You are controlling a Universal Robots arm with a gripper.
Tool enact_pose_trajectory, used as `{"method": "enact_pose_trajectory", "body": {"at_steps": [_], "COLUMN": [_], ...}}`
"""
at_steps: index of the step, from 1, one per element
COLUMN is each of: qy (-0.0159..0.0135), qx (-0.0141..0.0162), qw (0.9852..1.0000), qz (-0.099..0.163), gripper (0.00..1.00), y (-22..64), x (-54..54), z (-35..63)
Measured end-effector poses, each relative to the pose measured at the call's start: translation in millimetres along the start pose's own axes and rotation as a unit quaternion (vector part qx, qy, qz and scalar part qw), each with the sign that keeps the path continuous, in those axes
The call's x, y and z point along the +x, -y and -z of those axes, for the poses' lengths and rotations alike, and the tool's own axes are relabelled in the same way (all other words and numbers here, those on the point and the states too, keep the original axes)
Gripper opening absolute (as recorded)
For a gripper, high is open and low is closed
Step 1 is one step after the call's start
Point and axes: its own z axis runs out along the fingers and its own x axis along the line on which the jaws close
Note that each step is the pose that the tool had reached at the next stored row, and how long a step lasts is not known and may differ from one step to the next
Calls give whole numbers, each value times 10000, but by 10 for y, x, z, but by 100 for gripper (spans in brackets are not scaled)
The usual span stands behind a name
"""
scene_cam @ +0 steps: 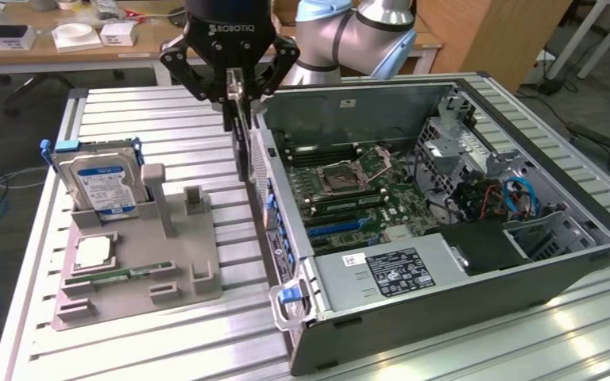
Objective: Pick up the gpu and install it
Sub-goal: 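Pick up the gpu and move the gpu toward the slot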
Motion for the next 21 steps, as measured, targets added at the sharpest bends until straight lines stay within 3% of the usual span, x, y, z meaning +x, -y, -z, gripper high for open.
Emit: {"method": "enact_pose_trajectory", "body": {"at_steps": [21], "qy": [0], "qx": [0], "qw": [10000], "qz": [1], "gripper": [26], "y": [-8], "x": [-344], "z": [-8]}}
